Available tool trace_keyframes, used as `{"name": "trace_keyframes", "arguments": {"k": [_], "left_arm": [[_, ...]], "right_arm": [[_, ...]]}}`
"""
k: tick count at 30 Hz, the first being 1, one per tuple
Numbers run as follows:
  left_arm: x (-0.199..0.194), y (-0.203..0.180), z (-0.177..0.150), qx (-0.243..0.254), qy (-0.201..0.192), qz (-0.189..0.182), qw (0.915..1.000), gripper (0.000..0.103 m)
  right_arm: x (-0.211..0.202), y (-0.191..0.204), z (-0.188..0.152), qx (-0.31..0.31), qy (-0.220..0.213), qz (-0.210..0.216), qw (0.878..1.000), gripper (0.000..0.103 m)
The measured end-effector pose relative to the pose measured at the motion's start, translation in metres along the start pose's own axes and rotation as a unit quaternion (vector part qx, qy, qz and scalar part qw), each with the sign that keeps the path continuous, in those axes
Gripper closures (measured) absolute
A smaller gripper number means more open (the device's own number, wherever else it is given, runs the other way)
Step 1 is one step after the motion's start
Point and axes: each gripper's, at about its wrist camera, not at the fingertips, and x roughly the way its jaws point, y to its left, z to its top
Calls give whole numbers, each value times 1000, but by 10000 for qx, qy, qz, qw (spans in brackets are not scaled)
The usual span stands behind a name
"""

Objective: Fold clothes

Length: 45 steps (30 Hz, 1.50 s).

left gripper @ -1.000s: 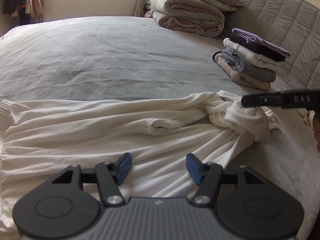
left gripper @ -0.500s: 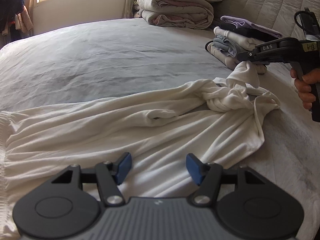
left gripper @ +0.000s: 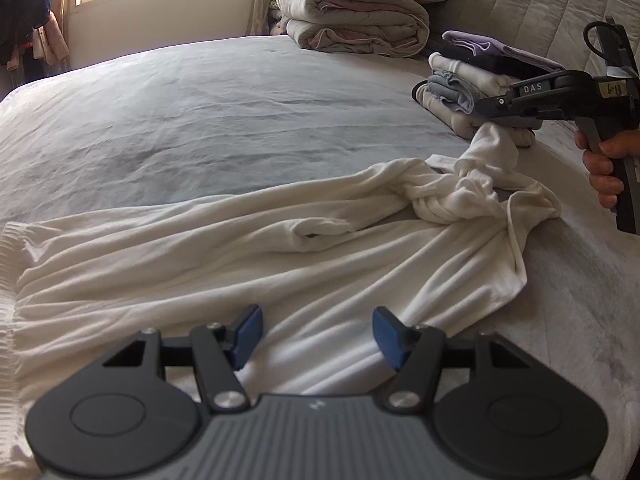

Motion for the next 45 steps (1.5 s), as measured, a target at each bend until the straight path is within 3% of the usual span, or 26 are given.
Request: {"name": "trace_keyframes", "arguments": {"k": [2,4,13,17,20,26,38,41,45], "left_arm": [[-2,0,0,8,-5,-9,10000,41],[-3,0,-1,12,-12,-13,10000,41],[-13,7,-7,-168,-24,-20,9999,41],[-19,7,-10,-191,13,67,9998,41],[-25,9,-11,-217,43,151,9996,41],[-42,31,-9,-724,9,226,9971,41],[-98,92,-36,-1852,-10,913,9784,41],[-112,111,-48,-2121,-29,1104,9710,41],[-127,136,-61,-2516,-67,1312,9589,41]], "right_arm": [[-2,-2,-2,-10,101,14,9999,82],[-6,-4,-7,-29,191,2,9998,69],[3,-1,-40,-616,1128,-389,9909,69],[7,-7,-50,-631,1167,-506,9899,91],[-2,-7,-49,-587,1108,-617,9902,94],[-31,-13,-42,-444,1230,-1195,9842,94],[-69,-26,-55,-120,1485,-2026,9679,94],[-70,-23,-61,-122,1566,-2062,9658,94],[-76,-10,-63,-168,1455,-1793,9728,90]]}}
